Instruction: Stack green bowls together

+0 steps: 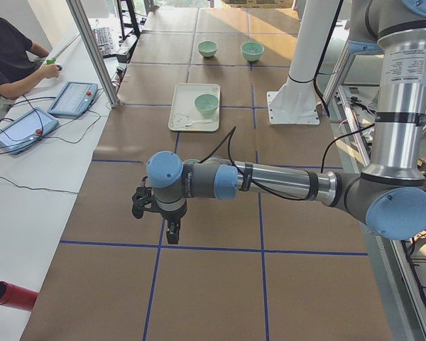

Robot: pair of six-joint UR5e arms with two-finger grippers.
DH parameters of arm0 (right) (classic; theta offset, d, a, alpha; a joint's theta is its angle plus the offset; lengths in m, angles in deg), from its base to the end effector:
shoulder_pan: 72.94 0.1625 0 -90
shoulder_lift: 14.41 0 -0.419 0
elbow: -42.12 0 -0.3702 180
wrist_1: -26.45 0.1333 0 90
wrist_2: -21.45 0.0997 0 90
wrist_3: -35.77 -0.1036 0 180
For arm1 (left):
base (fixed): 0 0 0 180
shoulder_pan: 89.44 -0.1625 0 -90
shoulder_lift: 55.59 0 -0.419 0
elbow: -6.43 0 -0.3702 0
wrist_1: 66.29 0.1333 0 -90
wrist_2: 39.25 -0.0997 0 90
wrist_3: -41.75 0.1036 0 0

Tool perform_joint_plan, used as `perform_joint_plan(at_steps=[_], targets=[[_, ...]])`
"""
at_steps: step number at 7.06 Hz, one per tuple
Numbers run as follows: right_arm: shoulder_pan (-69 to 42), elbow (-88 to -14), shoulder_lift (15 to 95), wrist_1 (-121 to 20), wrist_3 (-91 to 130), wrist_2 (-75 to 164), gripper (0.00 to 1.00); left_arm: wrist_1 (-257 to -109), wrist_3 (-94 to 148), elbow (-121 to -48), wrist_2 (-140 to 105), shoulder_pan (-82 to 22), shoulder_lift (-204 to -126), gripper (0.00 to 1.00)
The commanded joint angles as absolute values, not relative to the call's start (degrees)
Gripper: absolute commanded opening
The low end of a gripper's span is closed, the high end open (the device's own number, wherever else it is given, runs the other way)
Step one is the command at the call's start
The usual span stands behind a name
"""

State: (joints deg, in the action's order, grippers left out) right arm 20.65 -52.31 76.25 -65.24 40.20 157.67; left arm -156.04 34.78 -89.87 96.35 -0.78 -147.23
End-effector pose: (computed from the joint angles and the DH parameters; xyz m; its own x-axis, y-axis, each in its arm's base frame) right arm 0.0876 -0.4622 0.6251 0.6949 -0.0599 0.7166 -0.0089 0.9957 0.0919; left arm -0.0479 -0.4884 0.5887 0.6949 -0.0091 -0.7191 0.0616 0.9970 0.0469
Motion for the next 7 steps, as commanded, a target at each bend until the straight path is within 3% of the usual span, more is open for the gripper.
perform_joint_plan(at_steps=[1,7], targets=[[20.49,-53.94,74.98,-65.22,36.33,158.03,1.00,-163.99,24.32,-90.60,96.28,-8.10,-147.00,1.00],[16.90,-54.12,74.71,-60.24,28.25,162.87,1.00,-185.71,-4.36,-89.73,91.01,-25.61,-146.64,1.00]])
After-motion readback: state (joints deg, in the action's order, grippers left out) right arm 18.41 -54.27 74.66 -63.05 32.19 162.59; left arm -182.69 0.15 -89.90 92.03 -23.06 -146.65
